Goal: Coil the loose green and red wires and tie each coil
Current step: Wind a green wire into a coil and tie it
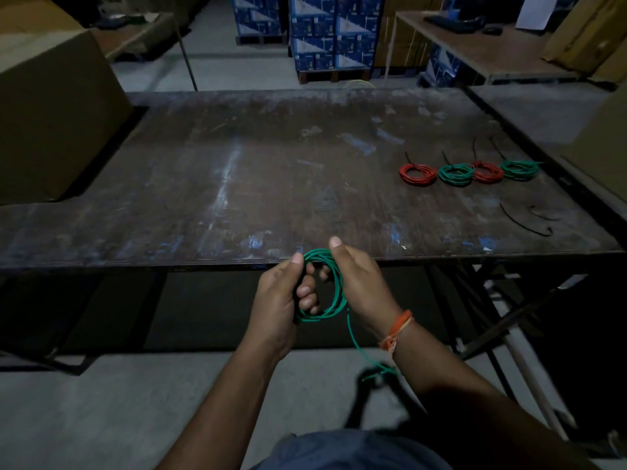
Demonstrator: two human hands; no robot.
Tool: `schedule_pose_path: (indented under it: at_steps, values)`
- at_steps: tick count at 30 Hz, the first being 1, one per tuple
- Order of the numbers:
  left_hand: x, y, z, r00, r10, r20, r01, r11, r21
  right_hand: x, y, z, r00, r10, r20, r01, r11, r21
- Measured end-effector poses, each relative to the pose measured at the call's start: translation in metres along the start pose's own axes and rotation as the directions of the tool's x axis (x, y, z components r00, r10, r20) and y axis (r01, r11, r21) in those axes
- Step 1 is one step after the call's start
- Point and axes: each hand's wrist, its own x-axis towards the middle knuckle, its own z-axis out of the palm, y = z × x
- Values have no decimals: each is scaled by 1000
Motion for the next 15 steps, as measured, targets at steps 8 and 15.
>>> schedule_pose_path:
  at_steps: [8, 15]
  values:
    - [4, -1, -3, 996, -89, -6, 89, 993, -73, -1, -9, 2, 981, 177, 85, -196, 918, 346]
    - [13, 7, -16, 949, -305, 77, 314, 916, -249, -3, -2, 5, 996, -15, 91, 3, 992, 126]
